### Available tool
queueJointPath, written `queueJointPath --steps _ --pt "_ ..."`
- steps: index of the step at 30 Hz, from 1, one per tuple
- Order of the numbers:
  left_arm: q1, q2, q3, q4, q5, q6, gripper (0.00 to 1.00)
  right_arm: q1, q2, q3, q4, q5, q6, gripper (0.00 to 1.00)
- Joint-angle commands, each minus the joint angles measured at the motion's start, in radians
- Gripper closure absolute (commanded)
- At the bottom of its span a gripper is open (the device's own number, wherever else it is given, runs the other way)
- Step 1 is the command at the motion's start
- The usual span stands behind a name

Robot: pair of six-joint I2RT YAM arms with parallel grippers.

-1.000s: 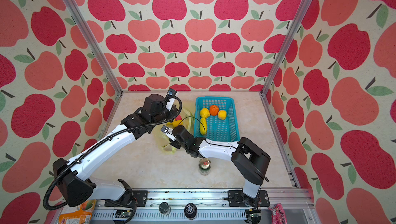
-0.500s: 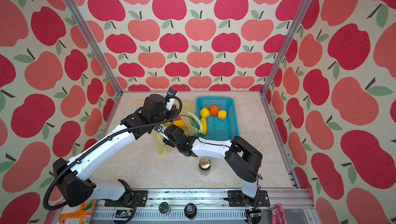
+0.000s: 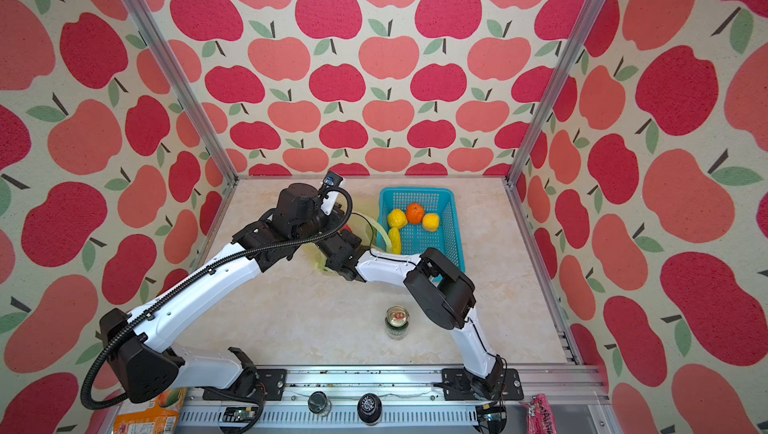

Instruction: Untie the knot of the plastic bag and take out the fruit

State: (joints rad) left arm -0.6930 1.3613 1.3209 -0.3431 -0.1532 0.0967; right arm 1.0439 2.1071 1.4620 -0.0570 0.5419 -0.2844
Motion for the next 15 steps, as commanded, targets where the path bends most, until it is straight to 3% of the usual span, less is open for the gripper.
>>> queueJointPath --steps 1,15 --pt "-0.007 -0.018 0.001 0.009 -0.008 0.009 1.0 -0.019 0.046 0.04 -0.074 0.05 -0.031 0.15" --pt "-0.008 -0.019 0.001 0.007 -0.013 0.012 1.0 -0.036 -0.048 -0.1 0.027 0.009 -0.098 0.17"
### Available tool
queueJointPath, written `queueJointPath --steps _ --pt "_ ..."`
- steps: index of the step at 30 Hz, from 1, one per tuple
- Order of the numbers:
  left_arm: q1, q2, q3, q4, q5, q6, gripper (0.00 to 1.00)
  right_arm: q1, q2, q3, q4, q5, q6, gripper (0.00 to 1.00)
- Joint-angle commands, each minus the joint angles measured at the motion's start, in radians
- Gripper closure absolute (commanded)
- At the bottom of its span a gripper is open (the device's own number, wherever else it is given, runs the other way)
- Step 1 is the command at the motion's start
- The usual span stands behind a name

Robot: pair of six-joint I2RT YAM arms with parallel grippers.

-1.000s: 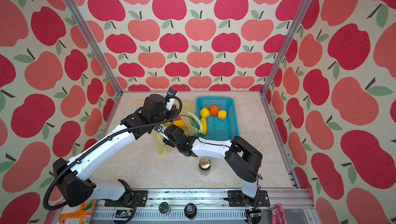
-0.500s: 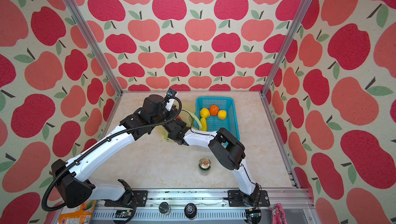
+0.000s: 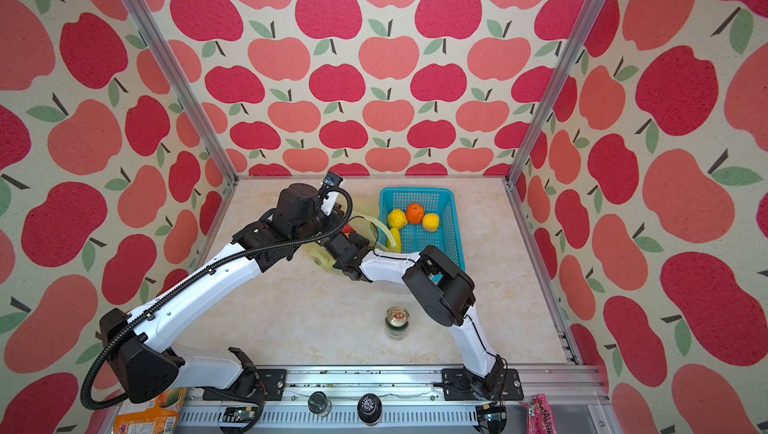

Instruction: Untie the knot of the plastic bag and take out the fruit

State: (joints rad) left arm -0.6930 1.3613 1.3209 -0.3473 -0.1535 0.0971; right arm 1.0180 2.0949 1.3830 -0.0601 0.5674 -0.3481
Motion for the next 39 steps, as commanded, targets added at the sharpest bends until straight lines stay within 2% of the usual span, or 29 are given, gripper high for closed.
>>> queueJointPath --steps 1,14,21,29,33,36,39 --pt "-0.009 -0.022 0.0 0.013 -0.014 0.01 1.0 -0.014 -0.031 -0.02 0.034 -0.018 -0.041 0.17" --pt "-0.014 -0.021 0.004 0.009 -0.004 0.013 1.0 -0.096 0.123 0.132 -0.044 -0.094 -0.038 0.2" --pt "-0.014 -0.018 0.0 0.017 -0.012 0.02 1.0 -0.096 0.114 0.139 -0.072 -0.118 -0.031 0.47" --pt "-0.015 -0.011 0.005 0.014 -0.021 0.019 1.0 -0.069 -0.034 0.041 -0.03 -0.123 -0.004 0.65" --pt "-0.014 -0.011 0.001 0.017 -0.025 0.018 1.0 -0.047 -0.178 -0.08 0.041 -0.134 0.012 0.69" --pt "-0.011 -0.006 0.004 0.016 -0.032 0.017 1.0 -0.028 -0.281 -0.176 0.101 -0.189 0.027 0.71" --pt "-0.011 -0.006 0.005 0.012 -0.028 0.012 1.0 -0.012 -0.343 -0.243 0.153 -0.206 0.022 0.73"
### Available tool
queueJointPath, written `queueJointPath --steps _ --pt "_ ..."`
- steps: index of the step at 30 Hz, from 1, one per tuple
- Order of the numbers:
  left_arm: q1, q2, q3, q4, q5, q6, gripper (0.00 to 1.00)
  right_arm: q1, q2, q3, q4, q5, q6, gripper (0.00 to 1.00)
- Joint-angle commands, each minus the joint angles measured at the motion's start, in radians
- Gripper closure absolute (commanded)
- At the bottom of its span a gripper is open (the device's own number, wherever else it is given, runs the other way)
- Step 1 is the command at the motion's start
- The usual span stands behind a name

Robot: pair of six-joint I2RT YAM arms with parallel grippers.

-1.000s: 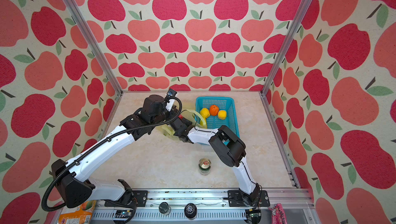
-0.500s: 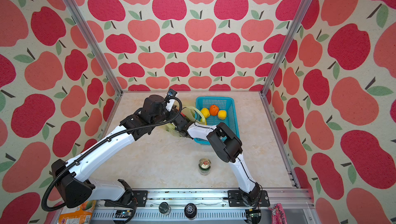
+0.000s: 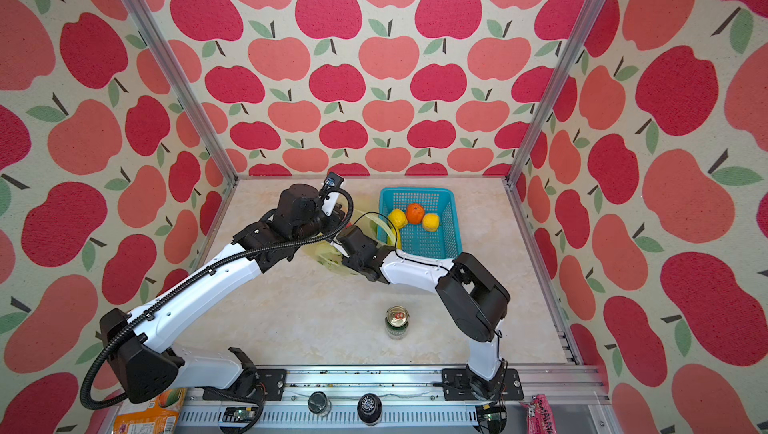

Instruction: Untie the knot of the plastic bag and take out the fruit

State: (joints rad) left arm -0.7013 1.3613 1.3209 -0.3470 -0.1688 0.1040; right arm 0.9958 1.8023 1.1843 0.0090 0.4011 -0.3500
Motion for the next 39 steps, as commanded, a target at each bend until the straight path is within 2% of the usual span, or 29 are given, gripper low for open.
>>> queueJointPath --steps 1,7,12,19,27,34,37,39 --pt "-0.003 -0.008 0.005 0.011 -0.013 0.006 1.0 0.017 -0.063 -0.055 0.091 -0.029 0.016 0.75" --pt "0.0 -0.009 0.002 0.016 -0.014 0.005 1.0 0.069 -0.136 -0.156 0.19 0.066 -0.057 0.79" --pt "0.004 0.001 0.006 0.013 -0.014 0.003 1.0 0.089 -0.269 -0.281 0.303 0.019 -0.05 0.82" --pt "0.006 -0.01 0.001 0.017 -0.018 0.0 1.0 0.106 -0.539 -0.511 0.502 -0.065 -0.049 0.83" --pt "0.011 0.0 0.003 0.016 -0.011 -0.007 1.0 0.09 -0.814 -0.74 0.731 -0.03 0.006 0.83" --pt "0.009 -0.005 0.003 0.014 -0.008 -0.008 1.0 0.002 -1.022 -0.862 0.812 0.087 0.115 0.83" --pt "0.01 -0.006 0.0 0.019 -0.005 -0.008 1.0 -0.079 -1.081 -0.879 0.774 0.178 0.217 0.83" --pt "0.011 -0.001 0.002 0.017 -0.005 -0.009 1.0 -0.148 -1.099 -0.867 0.688 0.194 0.312 0.83"
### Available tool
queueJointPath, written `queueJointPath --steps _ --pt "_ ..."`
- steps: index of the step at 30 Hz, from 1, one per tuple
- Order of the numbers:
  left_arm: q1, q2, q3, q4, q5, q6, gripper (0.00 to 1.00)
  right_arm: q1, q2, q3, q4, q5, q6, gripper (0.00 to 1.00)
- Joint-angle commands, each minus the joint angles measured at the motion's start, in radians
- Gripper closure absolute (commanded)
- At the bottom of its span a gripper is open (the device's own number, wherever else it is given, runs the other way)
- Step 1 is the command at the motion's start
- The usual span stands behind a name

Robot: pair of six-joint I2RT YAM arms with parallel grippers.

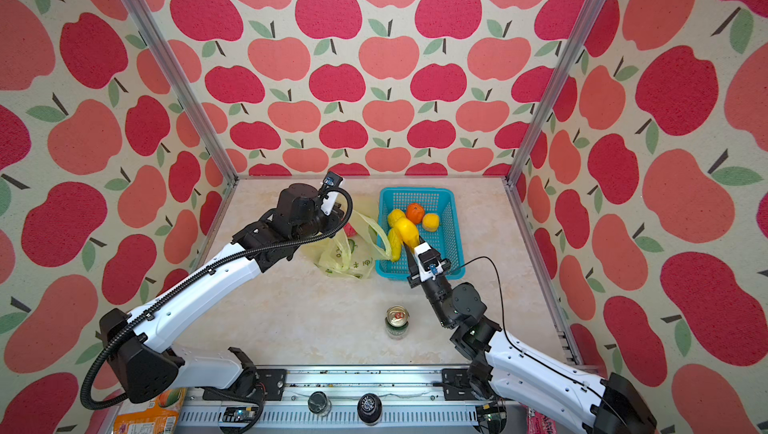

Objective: Untie the knot of the plastic bag and take out the fruit
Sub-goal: 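Grasp the yellow banana and lift it out of the bag, then lower the banana into the teal basket and open the right gripper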

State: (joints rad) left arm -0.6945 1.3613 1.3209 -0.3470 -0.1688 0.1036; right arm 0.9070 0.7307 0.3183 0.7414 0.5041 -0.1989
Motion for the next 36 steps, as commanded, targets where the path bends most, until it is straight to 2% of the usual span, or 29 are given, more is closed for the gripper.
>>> queueJointPath --steps 1,4,8,15,18,23,26,28,31,36 --pt "0.004 0.002 0.004 0.014 -0.003 -0.008 1.0 -0.099 -0.027 0.006 -0.089 0.091 0.212 0.84" --pt "0.001 0.006 0.009 0.01 0.002 -0.011 1.0 -0.188 0.007 0.044 -0.207 0.095 0.346 0.84" --pt "0.002 0.001 0.006 0.016 0.002 -0.007 1.0 -0.278 0.114 0.114 -0.338 0.026 0.5 0.86" --pt "0.004 0.002 0.002 0.02 0.05 -0.009 1.0 -0.311 0.358 0.231 -0.511 -0.073 0.671 0.88" --pt "-0.001 -0.015 -0.006 0.018 0.071 -0.014 1.0 -0.315 0.427 0.267 -0.556 -0.125 0.709 0.88" --pt "0.0 -0.06 -0.035 0.031 0.083 -0.014 1.0 -0.331 0.551 0.416 -0.743 -0.217 0.686 0.86" --pt "-0.003 -0.069 -0.028 0.016 0.076 -0.006 1.0 -0.36 0.652 0.505 -0.828 -0.254 0.684 0.9" --pt "-0.004 -0.082 -0.029 0.019 0.055 0.008 1.0 -0.388 0.704 0.537 -0.843 -0.279 0.703 0.91" --pt "0.005 -0.094 -0.038 0.031 0.014 0.021 1.0 -0.436 0.773 0.565 -0.814 -0.394 0.736 0.91" --pt "0.006 -0.097 -0.041 0.027 0.0 0.026 1.0 -0.462 0.909 0.637 -0.849 -0.486 0.794 0.9"
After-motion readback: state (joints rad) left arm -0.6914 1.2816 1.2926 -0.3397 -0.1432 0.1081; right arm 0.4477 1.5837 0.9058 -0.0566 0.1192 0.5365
